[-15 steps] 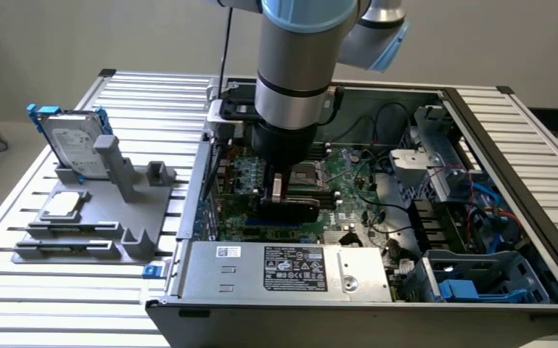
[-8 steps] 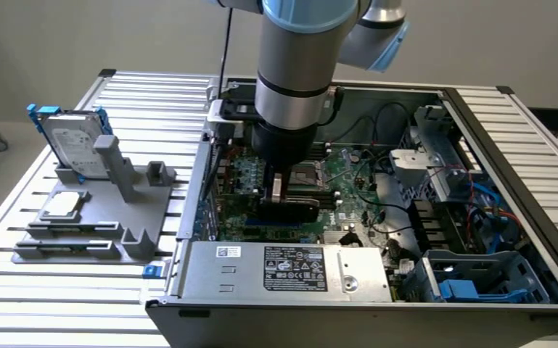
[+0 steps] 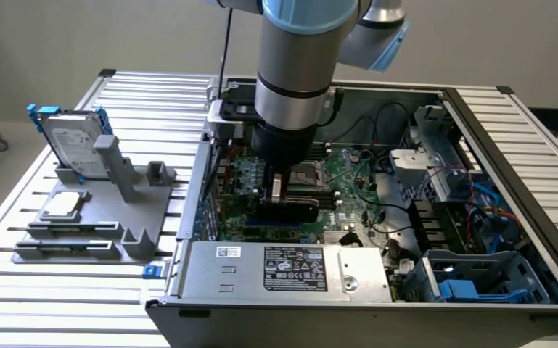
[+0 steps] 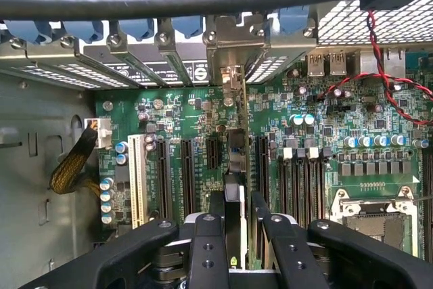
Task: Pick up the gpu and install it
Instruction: 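Insert the gpu into the slot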
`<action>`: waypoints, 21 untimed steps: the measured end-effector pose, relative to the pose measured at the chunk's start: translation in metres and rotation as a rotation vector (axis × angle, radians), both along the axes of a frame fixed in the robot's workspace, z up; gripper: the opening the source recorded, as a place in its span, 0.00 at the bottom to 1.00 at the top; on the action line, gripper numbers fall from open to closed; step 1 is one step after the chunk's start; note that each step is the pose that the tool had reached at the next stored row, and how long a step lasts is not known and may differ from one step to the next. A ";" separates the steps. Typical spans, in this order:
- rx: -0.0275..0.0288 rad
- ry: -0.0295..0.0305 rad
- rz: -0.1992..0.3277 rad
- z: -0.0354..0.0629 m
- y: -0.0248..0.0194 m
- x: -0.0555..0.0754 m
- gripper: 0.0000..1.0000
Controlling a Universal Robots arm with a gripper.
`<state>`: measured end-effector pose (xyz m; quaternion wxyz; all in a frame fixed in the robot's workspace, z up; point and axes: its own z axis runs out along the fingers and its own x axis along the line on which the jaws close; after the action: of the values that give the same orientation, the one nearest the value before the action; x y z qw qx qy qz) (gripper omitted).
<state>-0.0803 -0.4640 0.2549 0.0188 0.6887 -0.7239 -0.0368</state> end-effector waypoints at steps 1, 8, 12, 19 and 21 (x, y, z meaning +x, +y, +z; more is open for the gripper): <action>-0.0002 0.0000 0.000 0.0000 0.0000 0.000 0.26; 0.0001 0.0000 0.000 -0.0009 -0.0003 0.000 0.26; 0.0026 -0.0009 0.000 -0.0020 -0.0004 0.000 0.28; 0.0001 0.0064 0.000 0.0060 -0.0006 0.000 0.40; 0.0000 0.0093 0.000 0.0116 -0.0006 0.000 0.40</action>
<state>-0.0803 -0.4646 0.2665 0.0222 0.6885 -0.7238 -0.0400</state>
